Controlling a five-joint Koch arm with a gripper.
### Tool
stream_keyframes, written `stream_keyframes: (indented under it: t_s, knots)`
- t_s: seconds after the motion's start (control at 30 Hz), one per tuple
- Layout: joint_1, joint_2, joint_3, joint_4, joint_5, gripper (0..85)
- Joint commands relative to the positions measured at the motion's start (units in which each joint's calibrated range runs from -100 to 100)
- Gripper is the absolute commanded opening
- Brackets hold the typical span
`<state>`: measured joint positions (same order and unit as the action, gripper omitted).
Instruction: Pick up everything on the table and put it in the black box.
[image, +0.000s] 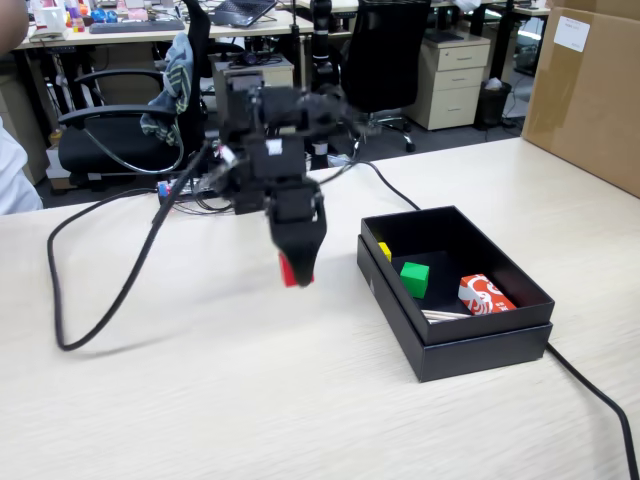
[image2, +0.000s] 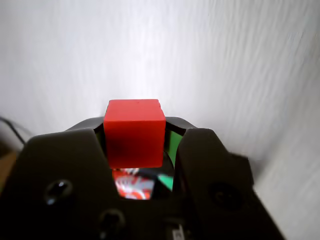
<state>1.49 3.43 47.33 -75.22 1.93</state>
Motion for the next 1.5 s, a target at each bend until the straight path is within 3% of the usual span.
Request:
stream_keyframes:
  t_s: [0.0, 0.13, 0.33, 0.7, 1.2, 1.23, 1.33, 1.47]
  knots:
    - [3.86, -14.96, 0.09, -0.59, 0.68, 0.9]
    - [11.43, -22.76, -3.27, -0.59, 1.27, 0.9]
    - [17.63, -15.88, -3.27, -0.59, 1.9, 0.9]
    - [18.66, 14.64, 5.25, 0.88, 2.39, 0.9]
    - [17.39, 27.49, 6.89, 0.79, 3.27, 1.1]
    - [17.34, 27.72, 6.8, 0.88, 3.32, 3.5]
    - [17.39, 27.49, 4.53, 0.88, 3.22, 30.2]
    - [17.63, 20.95, 0.36, 1.23, 3.22, 47.1]
